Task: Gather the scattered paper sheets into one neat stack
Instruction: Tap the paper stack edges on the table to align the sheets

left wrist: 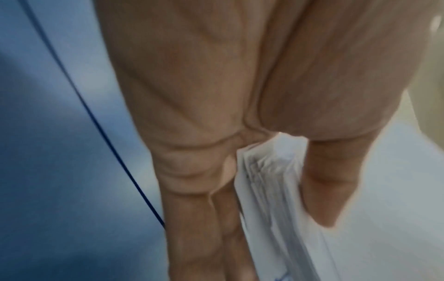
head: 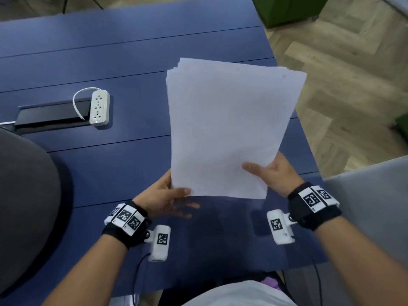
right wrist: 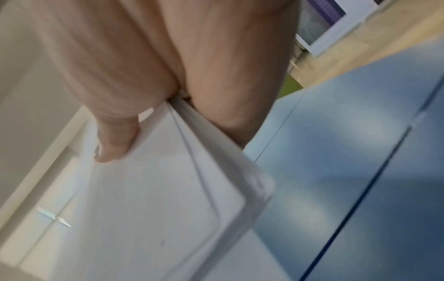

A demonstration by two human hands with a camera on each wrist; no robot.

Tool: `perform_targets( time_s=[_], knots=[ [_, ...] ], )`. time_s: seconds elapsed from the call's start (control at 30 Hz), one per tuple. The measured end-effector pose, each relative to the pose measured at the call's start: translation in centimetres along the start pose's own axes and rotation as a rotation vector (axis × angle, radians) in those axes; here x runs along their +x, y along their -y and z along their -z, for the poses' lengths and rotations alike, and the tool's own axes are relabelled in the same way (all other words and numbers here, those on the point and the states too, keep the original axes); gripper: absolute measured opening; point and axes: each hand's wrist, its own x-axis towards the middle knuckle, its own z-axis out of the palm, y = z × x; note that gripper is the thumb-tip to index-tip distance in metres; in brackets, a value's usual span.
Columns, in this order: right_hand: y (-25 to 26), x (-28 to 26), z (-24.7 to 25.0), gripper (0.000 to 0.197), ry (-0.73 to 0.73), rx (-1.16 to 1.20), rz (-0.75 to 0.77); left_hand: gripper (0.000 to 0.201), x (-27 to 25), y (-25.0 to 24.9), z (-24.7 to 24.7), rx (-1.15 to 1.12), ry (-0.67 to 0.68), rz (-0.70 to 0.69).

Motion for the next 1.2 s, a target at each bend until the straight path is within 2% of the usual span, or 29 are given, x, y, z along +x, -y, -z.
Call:
perform_targets(
  time_s=[0.13,0.2,0.27,0.33,0.4,0.43,0.53,0.6,0.7,0.8,0.9,0.97,1.1,1.2],
  knots=[
    [-0.6,0.7,-1.5,0.025,-0.139,-0.116,0.028,0.044,1.6,0.1,-1.2,0.300,-0.191,-0.106],
    [-1.2,0.7,-2.3,0.017,-0.231,-0.163,0.054,0.046,2.0,0.3,-1.7,0.316,-0.286,-0.190],
    [-1.0,0.1,-2.6,0.014,-0.268,-0.123,0.129,0.045,1.8,-0.1,-2.0,0.362,-0.340,-0.294],
    [-0.7,-0.1,-2.3,0.018,-0.292,-0.011,0.175,0.035,1.0,-1.4,-2.1,0.452,-0.348,-0.334],
    [-0.4,-0.4,-1.8,0.022,-0.261,0.063,0.153,0.024,-0.3,-3.3,-2.1,0.526,-0.372,-0.352],
    [0.1,-0.6,-1.8,0.024,-0.234,0.043,0.129,0.024,-1.1,-4.3,-2.3,0.538,-0.410,-0.378],
    [-0.5,-0.8,-1.7,0.017,-0.198,-0.054,0.119,0.038,-2.2,-5.8,-2.4,0.452,-0.469,-0.656],
    [-1.1,-0.6,-2.2,0.018,-0.229,-0.062,0.114,0.041,-1.9,-5.5,-2.9,0.355,-0.506,-0.751],
    [-1.7,-0.1,-3.1,0.010,-0.267,-0.068,0.059,0.034,-1.2,-4.9,-4.2,0.264,-0.577,-0.847],
    [0.3,-0.3,-3.2,0.016,-0.162,-0.037,0.057,0.036,-1.4,-5.2,-4.1,0.223,-0.610,-0.882],
    [2.2,-1.1,-0.9,0.041,0.145,0.066,0.080,0.038,-2.3,-5.7,-2.2,0.085,-0.616,-0.922],
    [1.8,-1.8,-0.1,0.050,0.263,0.020,0.013,0.042,-3.1,-5.9,-1.0,0.037,-0.605,-0.956],
    [-0.7,-1.9,-2.6,0.029,0.238,-0.042,-0.093,0.040,-4.6,-7.4,-0.9,0.158,-0.642,-1.023],
    [-0.9,-1.4,-3.1,0.038,0.241,-0.139,-0.058,0.039,-4.9,-8.4,-1.4,0.195,-0.682,-1.059]
  ],
)
